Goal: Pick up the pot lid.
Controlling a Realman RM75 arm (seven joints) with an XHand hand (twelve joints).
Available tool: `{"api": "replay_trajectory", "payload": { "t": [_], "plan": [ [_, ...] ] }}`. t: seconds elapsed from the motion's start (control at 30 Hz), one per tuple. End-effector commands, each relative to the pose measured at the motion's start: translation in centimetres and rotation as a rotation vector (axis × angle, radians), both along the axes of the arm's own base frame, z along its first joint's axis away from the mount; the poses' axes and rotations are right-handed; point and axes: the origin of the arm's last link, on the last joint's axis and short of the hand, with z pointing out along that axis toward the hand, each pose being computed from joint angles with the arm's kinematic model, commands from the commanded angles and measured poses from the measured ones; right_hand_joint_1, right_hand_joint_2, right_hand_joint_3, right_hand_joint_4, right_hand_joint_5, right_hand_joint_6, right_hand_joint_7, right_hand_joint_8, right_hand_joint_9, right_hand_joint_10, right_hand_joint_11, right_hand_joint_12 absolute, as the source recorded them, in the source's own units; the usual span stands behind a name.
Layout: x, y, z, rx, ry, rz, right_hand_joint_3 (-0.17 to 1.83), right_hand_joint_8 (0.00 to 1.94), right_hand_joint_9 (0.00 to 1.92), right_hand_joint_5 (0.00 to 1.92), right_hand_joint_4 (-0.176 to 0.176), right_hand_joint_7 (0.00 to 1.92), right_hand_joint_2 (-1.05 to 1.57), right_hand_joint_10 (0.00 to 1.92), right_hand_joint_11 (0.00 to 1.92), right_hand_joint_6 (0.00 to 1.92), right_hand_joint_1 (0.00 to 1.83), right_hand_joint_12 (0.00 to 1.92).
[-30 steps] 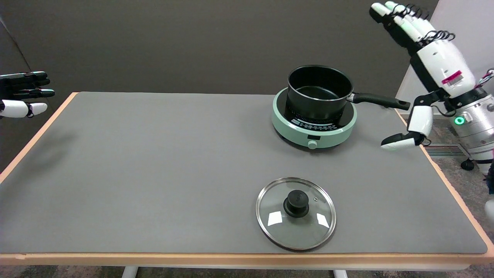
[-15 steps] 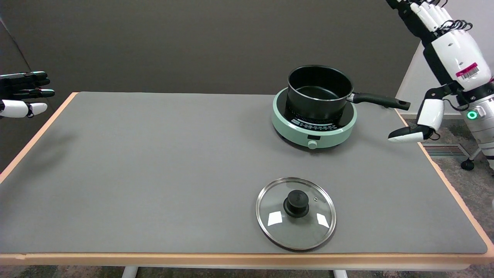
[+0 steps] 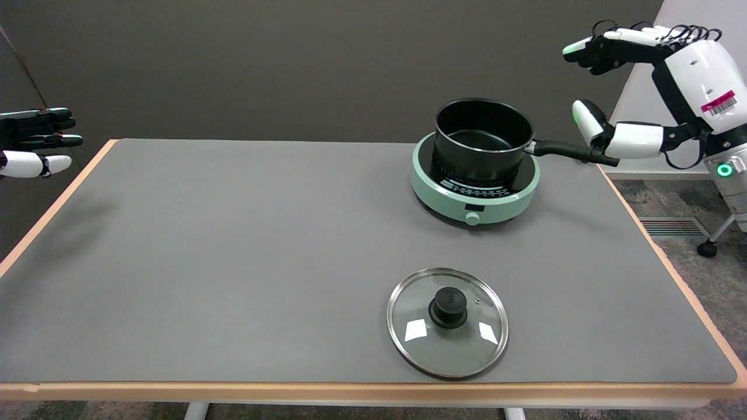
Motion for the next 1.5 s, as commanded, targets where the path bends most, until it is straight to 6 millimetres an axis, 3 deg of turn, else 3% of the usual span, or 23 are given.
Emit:
{"api": "replay_trajectory", "payload": {
  "t": [0.03, 0.4, 0.73, 1.27, 1.5],
  "plan": [
    [0.3, 0.2, 0.8, -0.013, 0.013, 0.007, 0.94, 0.37, 0.79, 0.65, 0.176, 0.82, 0.67, 0.66, 0.56, 0.46, 0.77, 1.09],
    [-3.2, -1.6, -0.3, 0.051, -0.003, -0.113, 0.94, 0.37, 0.79, 0.65, 0.176, 0.82, 0.67, 0.65, 0.56, 0.48, 0.77, 1.08],
    [-4.7, -2.3, -1.3, 0.114, 0.041, -0.202, 0.94, 0.37, 0.79, 0.67, 0.176, 0.82, 0.66, 0.65, 0.56, 0.51, 0.77, 1.09],
    [-9.7, -1.3, -8.2, 0.290, 0.094, -0.331, 0.95, 0.35, 0.77, 0.64, 0.173, 0.81, 0.64, 0.62, 0.56, 0.43, 0.78, 1.12],
    [-10.3, -0.5, -9.9, 0.298, 0.155, -0.349, 0.91, 0.30, 0.75, 0.63, 0.148, 0.80, 0.61, 0.56, 0.54, 0.34, 0.87, 1.15]
  ]
}}
